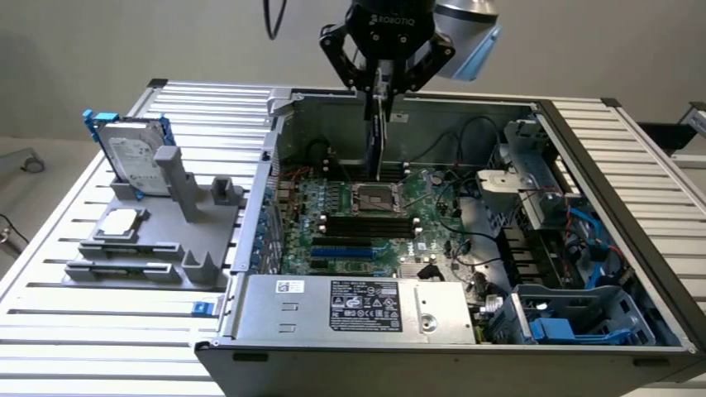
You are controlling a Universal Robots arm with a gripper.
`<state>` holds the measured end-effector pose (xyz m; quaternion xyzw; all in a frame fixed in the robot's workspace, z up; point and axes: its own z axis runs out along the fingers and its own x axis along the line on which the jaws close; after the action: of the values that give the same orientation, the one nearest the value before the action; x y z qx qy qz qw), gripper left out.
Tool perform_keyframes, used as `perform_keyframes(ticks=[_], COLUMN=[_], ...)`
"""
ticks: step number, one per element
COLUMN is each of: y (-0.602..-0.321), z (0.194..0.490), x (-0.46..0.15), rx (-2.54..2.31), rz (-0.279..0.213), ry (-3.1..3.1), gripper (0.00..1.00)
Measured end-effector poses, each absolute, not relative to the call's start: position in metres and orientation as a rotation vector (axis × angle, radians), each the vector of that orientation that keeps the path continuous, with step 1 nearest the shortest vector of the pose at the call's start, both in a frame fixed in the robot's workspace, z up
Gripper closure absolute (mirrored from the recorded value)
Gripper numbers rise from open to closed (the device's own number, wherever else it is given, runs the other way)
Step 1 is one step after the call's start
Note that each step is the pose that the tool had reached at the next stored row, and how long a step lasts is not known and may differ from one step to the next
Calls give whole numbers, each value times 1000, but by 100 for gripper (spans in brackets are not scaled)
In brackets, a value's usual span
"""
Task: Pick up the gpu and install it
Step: 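Pick up the gpu and move the gpu toward the slot, then insert the gpu into the slot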
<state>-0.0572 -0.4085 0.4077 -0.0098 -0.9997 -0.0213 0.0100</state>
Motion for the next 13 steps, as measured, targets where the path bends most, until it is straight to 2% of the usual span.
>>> perform_keyframes(ticks=[13], y=[-408], z=[407], x=[-57], rx=[-30], rz=[-67], ry=[-3127], gripper=[73])
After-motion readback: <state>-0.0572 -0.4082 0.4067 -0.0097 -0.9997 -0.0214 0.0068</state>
